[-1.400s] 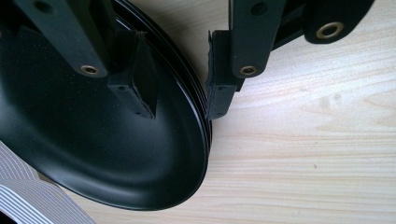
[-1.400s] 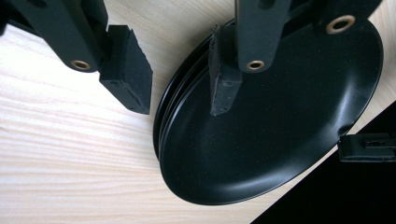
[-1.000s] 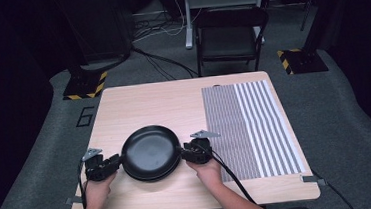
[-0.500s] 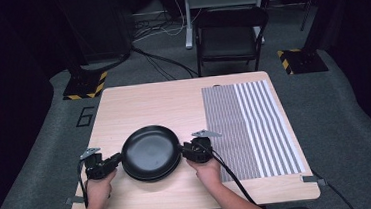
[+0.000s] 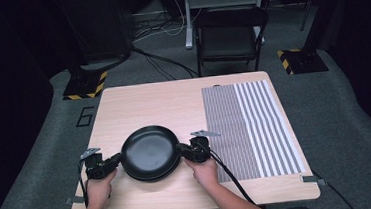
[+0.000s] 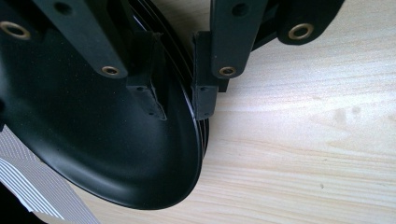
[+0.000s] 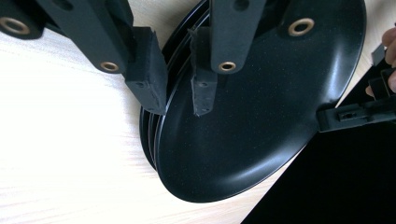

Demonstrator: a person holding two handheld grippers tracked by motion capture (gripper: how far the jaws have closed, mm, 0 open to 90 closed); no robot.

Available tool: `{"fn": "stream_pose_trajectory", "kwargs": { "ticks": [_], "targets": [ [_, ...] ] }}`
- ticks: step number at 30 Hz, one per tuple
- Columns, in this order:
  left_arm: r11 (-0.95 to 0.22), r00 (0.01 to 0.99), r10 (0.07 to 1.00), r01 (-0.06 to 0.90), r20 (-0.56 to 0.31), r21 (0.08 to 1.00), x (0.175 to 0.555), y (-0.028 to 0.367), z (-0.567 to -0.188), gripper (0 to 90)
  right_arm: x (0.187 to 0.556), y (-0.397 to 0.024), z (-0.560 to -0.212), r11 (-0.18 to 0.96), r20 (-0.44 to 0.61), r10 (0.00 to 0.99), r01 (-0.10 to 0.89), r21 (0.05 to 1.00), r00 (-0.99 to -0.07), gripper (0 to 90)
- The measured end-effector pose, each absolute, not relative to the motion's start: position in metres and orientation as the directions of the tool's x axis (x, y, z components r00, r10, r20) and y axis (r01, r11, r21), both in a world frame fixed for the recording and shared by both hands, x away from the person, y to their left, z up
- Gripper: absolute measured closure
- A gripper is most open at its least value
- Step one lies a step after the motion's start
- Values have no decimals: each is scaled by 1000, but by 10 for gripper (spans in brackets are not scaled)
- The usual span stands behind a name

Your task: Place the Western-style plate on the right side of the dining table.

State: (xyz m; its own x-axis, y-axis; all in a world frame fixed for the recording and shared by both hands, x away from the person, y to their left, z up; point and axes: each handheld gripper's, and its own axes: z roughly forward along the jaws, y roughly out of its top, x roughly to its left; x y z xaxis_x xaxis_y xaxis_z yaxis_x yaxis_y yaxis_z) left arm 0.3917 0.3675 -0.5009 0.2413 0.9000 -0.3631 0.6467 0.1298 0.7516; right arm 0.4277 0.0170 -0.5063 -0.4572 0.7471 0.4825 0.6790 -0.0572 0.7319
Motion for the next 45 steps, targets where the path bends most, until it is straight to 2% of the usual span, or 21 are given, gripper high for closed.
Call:
{"fn": "stream_pose_trajectory", "kwargs": {
  "ticks": [14, 17, 25, 30, 33, 45],
  "targets": [
    [150, 232, 895, 648, -380, 747, 392, 367, -503, 743, 429, 17, -506, -68, 500, 743, 692, 718, -446, 758],
    [199, 199, 885, 654, -421, 729, 392, 367, -505, 742, 429, 17, -506, -71, 500, 746, 694, 717, -440, 758],
    [199, 206, 877, 666, -434, 719, 397, 370, -506, 742, 436, 15, -507, -114, 553, 729, 725, 679, -404, 782],
    [231, 184, 869, 671, -460, 705, 402, 369, -507, 742, 441, 18, -505, -103, 538, 739, 722, 685, -405, 784],
    [208, 188, 882, 668, -433, 714, 403, 367, -505, 741, 443, 20, -504, -93, 525, 749, 721, 687, -405, 786],
    [205, 208, 869, 673, -448, 710, 402, 371, -507, 743, 452, 20, -499, -48, 526, 739, 746, 664, -421, 761]
  ]
}}
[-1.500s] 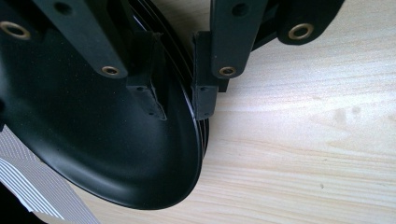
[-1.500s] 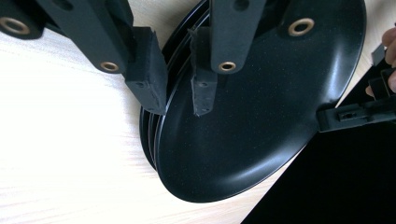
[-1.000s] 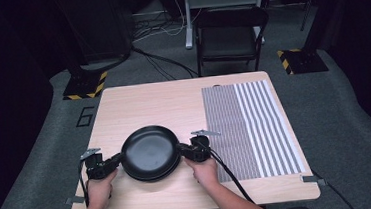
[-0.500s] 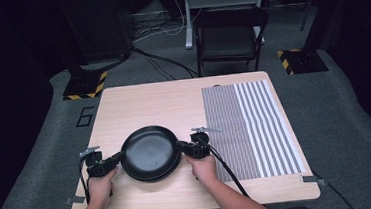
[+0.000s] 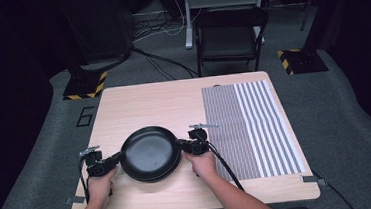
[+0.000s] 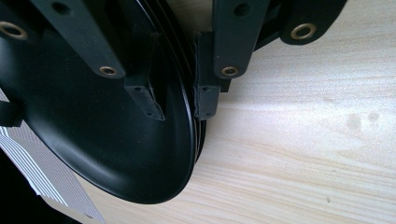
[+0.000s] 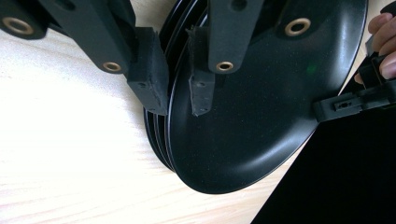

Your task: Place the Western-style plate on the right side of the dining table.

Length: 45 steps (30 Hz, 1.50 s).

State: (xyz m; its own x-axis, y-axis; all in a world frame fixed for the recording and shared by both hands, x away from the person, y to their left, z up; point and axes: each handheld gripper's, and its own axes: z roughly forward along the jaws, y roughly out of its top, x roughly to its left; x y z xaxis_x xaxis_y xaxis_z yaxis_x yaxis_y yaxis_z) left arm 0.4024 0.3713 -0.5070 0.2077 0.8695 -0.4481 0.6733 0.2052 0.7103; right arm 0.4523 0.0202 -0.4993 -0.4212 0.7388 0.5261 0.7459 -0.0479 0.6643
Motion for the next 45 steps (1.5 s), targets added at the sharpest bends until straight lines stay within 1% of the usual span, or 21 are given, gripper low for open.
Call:
{"fn": "stream_pose_trajectory", "kwargs": {
  "ticks": [5, 11, 17, 18, 21, 27, 36, 38, 40, 41, 45],
  "targets": [
    [203, 206, 871, 677, -447, 707, 403, 371, -506, 743, 456, 23, -498, -24, 500, 750, 739, 673, -432, 756],
    [196, 209, 876, 669, -435, 717, 403, 370, -506, 745, 459, 26, -499, -25, 485, 755, 719, 694, -442, 756],
    [213, 204, 873, 658, -443, 722, 402, 372, -505, 775, 460, 25, -501, -55, 515, 741, 726, 686, -431, 759],
    [216, 202, 871, 659, -447, 720, 402, 373, -505, 778, 460, 25, -502, -72, 539, 730, 738, 671, -419, 762],
    [232, 200, 863, 660, -464, 715, 401, 374, -505, 784, 459, 23, -504, -94, 559, 721, 742, 664, -409, 764],
    [237, 204, 854, 666, -479, 707, 395, 377, -503, 797, 455, 21, -504, -94, 575, 708, 753, 651, -409, 761],
    [196, 221, 865, 679, -451, 707, 389, 379, -500, 793, 452, 21, -503, -79, 568, 707, 751, 656, -421, 756],
    [193, 219, 871, 671, -440, 716, 386, 377, -500, 791, 452, 22, -502, -59, 546, 715, 740, 670, -437, 750],
    [191, 215, 869, 684, -445, 704, 384, 375, -501, 752, 452, 24, -501, -40, 527, 724, 736, 676, -445, 739],
    [204, 213, 857, 695, -468, 690, 382, 375, -503, 743, 452, 24, -500, -22, 511, 727, 729, 684, -459, 734],
    [215, 198, 860, 694, -469, 687, 380, 372, -504, 734, 451, 25, -500, -21, 512, 729, 733, 680, -455, 725]
  ]
}}
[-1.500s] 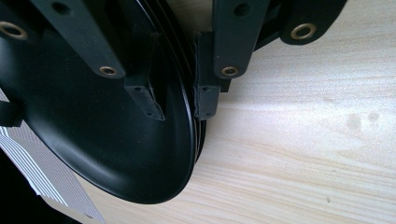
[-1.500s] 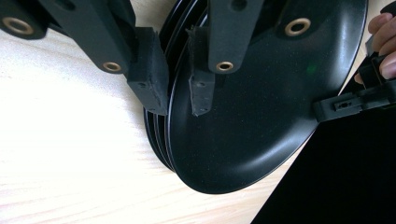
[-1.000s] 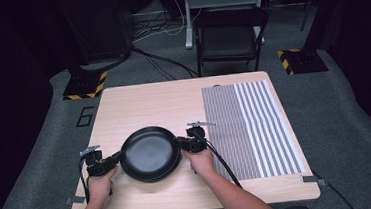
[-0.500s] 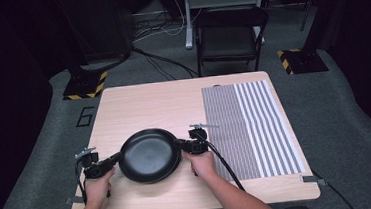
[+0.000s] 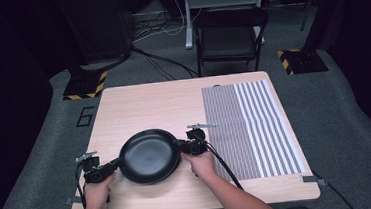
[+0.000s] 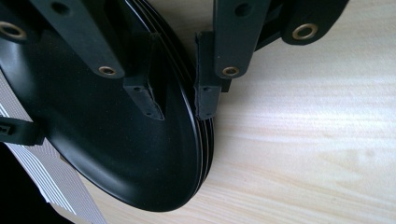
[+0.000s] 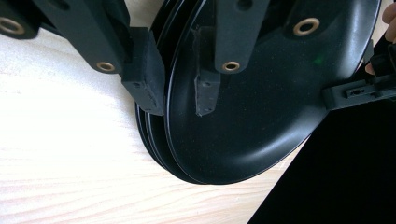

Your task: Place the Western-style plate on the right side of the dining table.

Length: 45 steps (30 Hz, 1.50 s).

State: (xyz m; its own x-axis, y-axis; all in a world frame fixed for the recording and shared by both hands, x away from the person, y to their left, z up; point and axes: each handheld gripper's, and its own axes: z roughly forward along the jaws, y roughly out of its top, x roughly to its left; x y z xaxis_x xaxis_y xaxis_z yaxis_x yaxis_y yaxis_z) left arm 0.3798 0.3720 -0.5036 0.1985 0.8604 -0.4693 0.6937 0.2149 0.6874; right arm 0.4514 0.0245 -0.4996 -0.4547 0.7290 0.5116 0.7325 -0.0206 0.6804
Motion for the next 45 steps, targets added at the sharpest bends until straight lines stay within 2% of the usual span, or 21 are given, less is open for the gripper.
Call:
{"fn": "stream_pose_trajectory", "kwargs": {
  "ticks": [8, 16, 25, 35, 37, 38, 45],
  "targets": [
    [245, 181, 851, 692, -492, 679, 379, 373, -504, 741, 454, 26, -499, 7, 491, 728, 721, 693, -478, 713],
    [252, 176, 853, 685, -491, 683, 374, 381, -498, 752, 455, 31, -505, -22, 561, 690, 761, 648, -458, 711],
    [241, 183, 857, 683, -481, 689, 372, 383, -498, 747, 457, 33, -507, -28, 585, 676, 778, 628, -448, 725],
    [233, 200, 855, 677, -479, 698, 372, 386, -499, 746, 458, 37, -507, 13, 537, 692, 752, 659, -483, 711],
    [231, 200, 855, 679, -479, 697, 372, 386, -499, 745, 458, 41, -505, 38, 508, 706, 743, 668, -493, 681],
    [231, 201, 855, 678, -478, 698, 372, 386, -499, 745, 457, 45, -502, 76, 460, 727, 725, 685, -510, 675],
    [253, 189, 847, 677, -496, 691, 373, 385, -501, 746, 463, 45, -499, 96, 479, 725, 761, 642, -495, 700]
  ]
}}
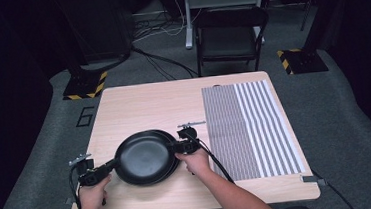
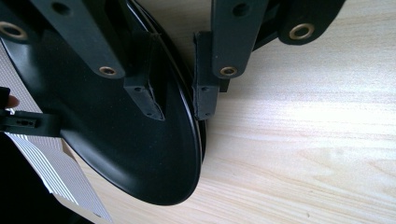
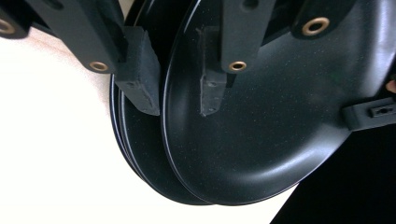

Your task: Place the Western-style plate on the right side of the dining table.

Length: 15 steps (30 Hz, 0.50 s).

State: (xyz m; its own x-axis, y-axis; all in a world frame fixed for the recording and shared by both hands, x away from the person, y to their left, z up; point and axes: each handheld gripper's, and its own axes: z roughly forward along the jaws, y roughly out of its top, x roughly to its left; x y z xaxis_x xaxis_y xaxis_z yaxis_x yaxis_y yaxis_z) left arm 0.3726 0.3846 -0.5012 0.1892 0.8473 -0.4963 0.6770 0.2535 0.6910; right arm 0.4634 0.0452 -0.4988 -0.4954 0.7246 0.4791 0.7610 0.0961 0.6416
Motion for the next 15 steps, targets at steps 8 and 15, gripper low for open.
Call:
{"fn": "stream_pose_trajectory", "kwargs": {
  "ticks": [8, 15],
  "targets": [
    [316, 157, 812, 690, -562, 651, 375, 382, -506, 762, 467, 34, -506, -21, 598, 690, 814, 580, -408, 819],
    [313, 152, 820, 688, -551, 655, 376, 381, -505, 770, 463, 33, -507, -47, 608, 686, 809, 586, -401, 823]
  ]
}}
